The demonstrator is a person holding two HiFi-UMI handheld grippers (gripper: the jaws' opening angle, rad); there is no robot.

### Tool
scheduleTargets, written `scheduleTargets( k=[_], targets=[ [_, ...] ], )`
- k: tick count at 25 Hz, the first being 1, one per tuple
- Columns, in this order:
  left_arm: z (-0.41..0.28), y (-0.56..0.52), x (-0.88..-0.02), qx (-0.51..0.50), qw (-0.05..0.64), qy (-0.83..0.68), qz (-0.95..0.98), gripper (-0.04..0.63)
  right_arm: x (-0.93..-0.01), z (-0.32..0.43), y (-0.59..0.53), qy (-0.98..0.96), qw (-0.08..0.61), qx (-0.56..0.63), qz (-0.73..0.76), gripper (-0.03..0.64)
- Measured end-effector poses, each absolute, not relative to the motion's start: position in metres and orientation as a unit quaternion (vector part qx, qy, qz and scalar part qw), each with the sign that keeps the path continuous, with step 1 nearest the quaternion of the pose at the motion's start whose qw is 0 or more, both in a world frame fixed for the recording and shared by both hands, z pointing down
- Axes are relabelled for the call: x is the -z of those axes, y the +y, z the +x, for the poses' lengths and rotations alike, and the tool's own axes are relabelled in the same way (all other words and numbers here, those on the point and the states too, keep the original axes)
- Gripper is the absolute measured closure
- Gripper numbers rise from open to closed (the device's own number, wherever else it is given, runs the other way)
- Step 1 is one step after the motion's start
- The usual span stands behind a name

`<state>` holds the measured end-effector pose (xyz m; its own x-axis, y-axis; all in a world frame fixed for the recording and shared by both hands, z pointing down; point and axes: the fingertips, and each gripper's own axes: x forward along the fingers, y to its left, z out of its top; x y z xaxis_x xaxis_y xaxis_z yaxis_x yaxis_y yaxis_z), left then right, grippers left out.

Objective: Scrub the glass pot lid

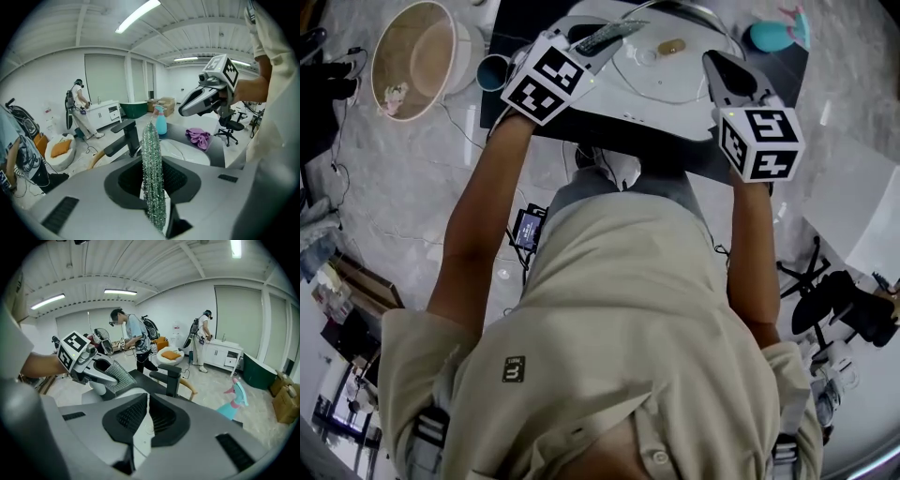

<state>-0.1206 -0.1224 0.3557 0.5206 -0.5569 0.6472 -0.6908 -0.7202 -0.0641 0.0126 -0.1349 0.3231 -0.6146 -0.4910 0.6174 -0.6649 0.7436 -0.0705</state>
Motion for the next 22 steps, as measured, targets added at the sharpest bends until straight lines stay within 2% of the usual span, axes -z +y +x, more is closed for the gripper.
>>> scheduleTargets(
  k=[9, 22],
  targets=[
    [-0.128, -0.104, -0.325, -0.300, 0.099, -0.370, 0.873, 0.506, -0.308, 0.009, -0.118, -0.889, 0.295, -0.136, 0.323, 0.589],
    [-0.136, -0.082, -0.325, -0.293, 0.112, -0.377, 0.872, 0.506, -0.294, 0.000, -0.101, -0.895, 0.313, -0.093, 0.304, 0.593]
  ],
)
